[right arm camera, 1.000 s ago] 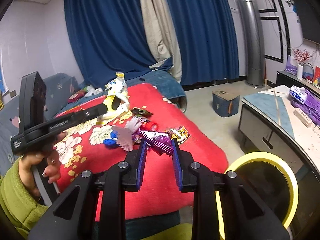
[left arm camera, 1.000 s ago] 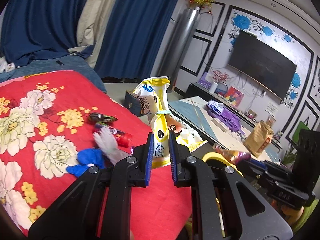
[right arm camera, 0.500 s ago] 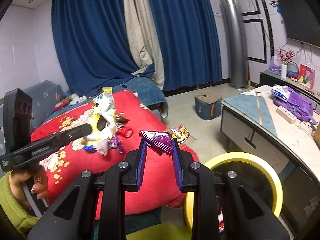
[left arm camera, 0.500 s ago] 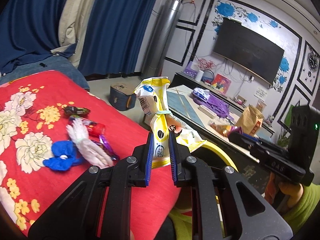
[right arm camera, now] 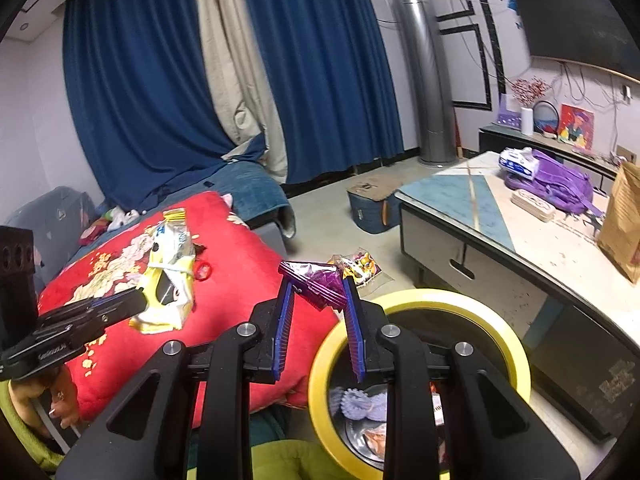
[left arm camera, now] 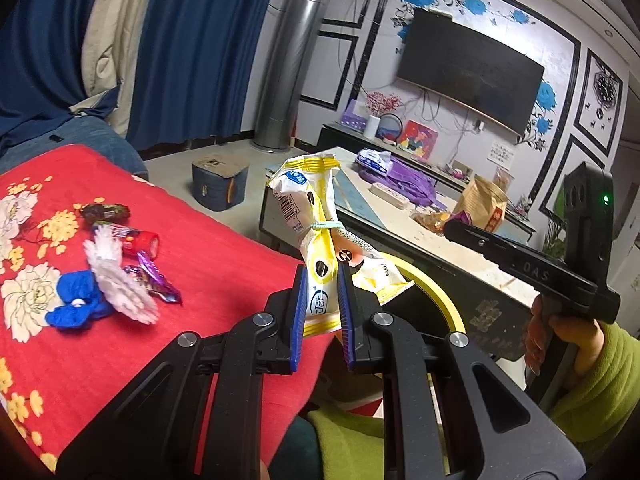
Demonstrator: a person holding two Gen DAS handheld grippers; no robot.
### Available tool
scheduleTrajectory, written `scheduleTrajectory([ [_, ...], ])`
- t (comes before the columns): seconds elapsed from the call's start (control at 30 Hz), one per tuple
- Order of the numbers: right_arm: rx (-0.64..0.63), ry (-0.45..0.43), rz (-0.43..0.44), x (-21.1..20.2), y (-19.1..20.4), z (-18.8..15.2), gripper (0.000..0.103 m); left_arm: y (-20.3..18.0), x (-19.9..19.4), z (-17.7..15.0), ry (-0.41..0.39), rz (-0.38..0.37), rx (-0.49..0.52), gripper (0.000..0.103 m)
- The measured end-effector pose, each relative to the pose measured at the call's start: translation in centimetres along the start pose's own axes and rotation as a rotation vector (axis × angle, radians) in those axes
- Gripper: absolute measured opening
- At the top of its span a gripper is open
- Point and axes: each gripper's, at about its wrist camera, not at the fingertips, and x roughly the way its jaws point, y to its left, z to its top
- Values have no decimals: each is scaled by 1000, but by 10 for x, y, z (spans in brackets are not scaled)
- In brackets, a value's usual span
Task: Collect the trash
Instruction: 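Carry the yellow snack bag and purple wrapper with both tools over the bin, then open both tools to drop the snack bag and wrapper into the bin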
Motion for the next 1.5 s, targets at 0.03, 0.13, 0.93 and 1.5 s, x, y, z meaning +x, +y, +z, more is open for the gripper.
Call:
scheduleTrajectory([
  [0.03, 12, 3, -2, 0, -4, -1, 24, -2, 2, -1, 6, -3, 6, 10],
  [0.13, 28, 6, -18, -1, -13, -4, 24, -9, 8, -3, 18, -13, 22, 10],
  [0.93, 122, 66, -101, 10, -59, -22, 24, -66, 84, -39, 209, -103, 163, 10],
  [1.5, 195, 133, -143, 30, -86, -36, 26, -80, 121, -52, 289, -161, 184, 10],
])
